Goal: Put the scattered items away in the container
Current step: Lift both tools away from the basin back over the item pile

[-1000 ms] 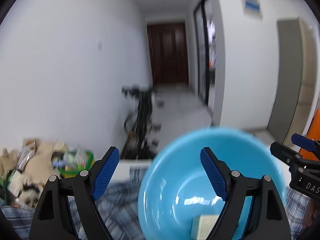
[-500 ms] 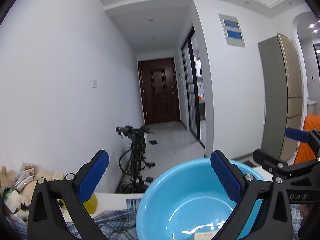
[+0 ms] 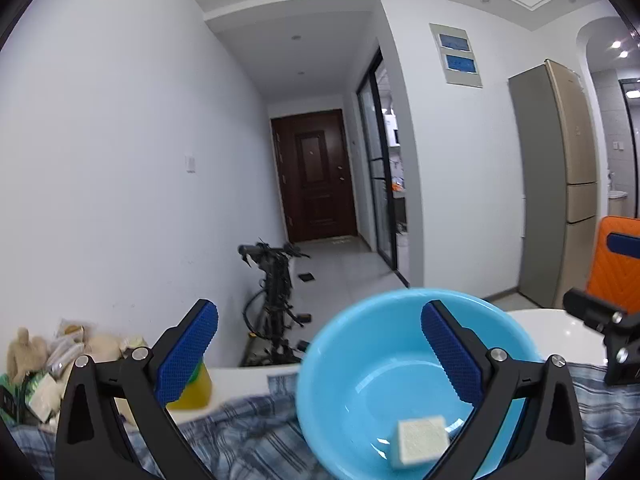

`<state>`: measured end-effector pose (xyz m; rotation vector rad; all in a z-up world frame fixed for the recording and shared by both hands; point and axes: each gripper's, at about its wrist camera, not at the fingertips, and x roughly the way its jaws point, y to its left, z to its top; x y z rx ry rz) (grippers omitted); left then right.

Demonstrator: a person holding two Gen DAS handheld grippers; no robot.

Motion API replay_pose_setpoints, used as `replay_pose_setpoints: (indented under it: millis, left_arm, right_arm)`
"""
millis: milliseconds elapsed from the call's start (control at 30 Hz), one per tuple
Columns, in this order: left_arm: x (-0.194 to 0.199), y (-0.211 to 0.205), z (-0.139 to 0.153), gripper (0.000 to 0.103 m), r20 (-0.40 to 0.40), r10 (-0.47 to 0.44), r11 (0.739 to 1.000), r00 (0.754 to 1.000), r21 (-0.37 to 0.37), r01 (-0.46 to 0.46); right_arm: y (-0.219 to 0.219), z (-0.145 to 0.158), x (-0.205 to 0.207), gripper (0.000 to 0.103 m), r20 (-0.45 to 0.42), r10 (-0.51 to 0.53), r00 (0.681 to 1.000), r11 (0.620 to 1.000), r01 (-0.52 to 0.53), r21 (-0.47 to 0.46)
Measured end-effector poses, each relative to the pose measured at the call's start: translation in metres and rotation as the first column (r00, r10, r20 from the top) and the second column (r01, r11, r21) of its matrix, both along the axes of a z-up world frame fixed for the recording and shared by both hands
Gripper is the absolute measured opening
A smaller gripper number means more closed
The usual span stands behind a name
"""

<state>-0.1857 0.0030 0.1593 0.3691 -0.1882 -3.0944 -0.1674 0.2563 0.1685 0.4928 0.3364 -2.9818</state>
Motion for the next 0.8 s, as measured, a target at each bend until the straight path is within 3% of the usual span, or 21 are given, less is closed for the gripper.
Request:
replay_pose_setpoints:
  millis: [100,233,433,600,800]
  left_arm:
    - [0.027,0.006,-0.004,0.103,0.042,-0.042,0.999,0.998,0.021,0.041]
    - [0.069,0.011,-0.01,0.103,0.048,-0.119,0.992,0.992,0.051,0.117]
    - [0.118,0.01,-0.014,0.103,0.038,-0.132,0.985,0.991,0.114,0.127]
    - [0.131,0.015,-0.016,0.103,0.03,-0.107,0.992,0.994,0.074,0.104]
    - [0.133,0.016,-0.039,0.103,0.092,-0.142,0.984,0.986,0.124,0.13]
  right_arm:
    - [0.003,-0.006,0.018,0.103,0.017,0.025,1.0,1.0,-0.025,-0.013]
    - [0.017,-0.012,0.041,0.103,0.045,0.05,0.998,0.994,-0.045,-0.099]
    - [0.034,-0.008,0.065,0.103,0.017,0.074,0.997,0.985,-0.07,-0.158]
    - [0.037,-0.009,0.067,0.103,0.018,0.066,0.998,0.985,-0.062,-0.164]
    - [0.037,-0.035,0.071,0.103,0.131,0.074,0.989,0.985,-0.053,-0.162]
